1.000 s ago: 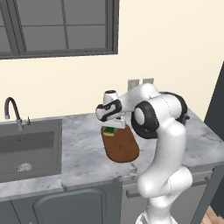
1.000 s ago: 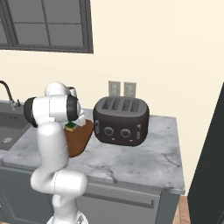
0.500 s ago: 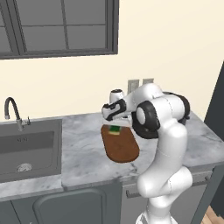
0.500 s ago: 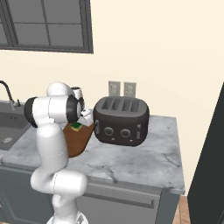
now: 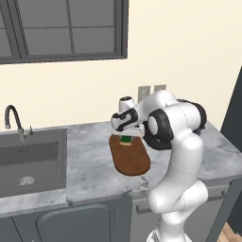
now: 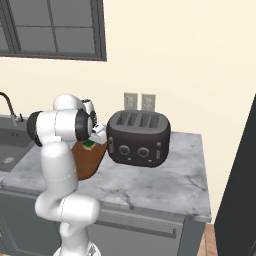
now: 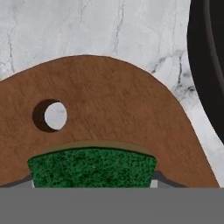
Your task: Pick up the sponge from the counter and clean the cutting board by briefly scrubbing or pressing down on the cutting board. Once finished, release the sponge.
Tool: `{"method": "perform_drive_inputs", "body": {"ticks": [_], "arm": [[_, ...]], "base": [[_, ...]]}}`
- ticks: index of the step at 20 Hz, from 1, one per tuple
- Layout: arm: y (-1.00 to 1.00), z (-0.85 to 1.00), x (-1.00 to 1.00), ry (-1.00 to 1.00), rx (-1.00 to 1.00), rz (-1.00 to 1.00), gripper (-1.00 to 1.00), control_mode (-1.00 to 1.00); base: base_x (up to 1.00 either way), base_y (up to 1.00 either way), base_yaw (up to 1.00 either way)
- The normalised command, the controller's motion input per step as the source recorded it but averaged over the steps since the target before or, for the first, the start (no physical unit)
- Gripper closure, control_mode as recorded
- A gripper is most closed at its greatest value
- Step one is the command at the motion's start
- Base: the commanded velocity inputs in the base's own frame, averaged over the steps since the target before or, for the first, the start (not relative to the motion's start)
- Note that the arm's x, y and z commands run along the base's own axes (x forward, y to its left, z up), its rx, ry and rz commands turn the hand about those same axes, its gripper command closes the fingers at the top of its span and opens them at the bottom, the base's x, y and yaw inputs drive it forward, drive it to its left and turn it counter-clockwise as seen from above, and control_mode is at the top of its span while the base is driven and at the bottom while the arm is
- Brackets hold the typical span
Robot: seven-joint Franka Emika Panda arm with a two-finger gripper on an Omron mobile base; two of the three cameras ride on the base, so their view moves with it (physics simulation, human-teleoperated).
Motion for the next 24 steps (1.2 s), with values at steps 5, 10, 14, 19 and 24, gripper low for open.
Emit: {"method": "perform_drive_inputs", "body": {"ticks": [5, 10, 14, 19, 24], "arm": [[-0.15, -0.31, -0.84, 0.0, -0.05, 0.0, 1.0, -1.0], [-0.03, -0.32, -1.0, 0.0, -0.01, 0.0, 1.0, -1.0], [-0.1, -0.45, -0.98, 0.0, 0.0, 0.0, 1.0, -1.0], [-0.05, -0.56, -0.99, 0.0, 0.0, 0.0, 1.0, -1.0], [0.0, -0.48, -1.0, 0.01, 0.0, -0.01, 1.0, -1.0]], "base": [[0.0, 0.0, 0.0], [0.0, 0.0, 0.0], [0.0, 0.0, 0.0], [0.0, 0.0, 0.0], [0.0, 0.0, 0.0]]}}
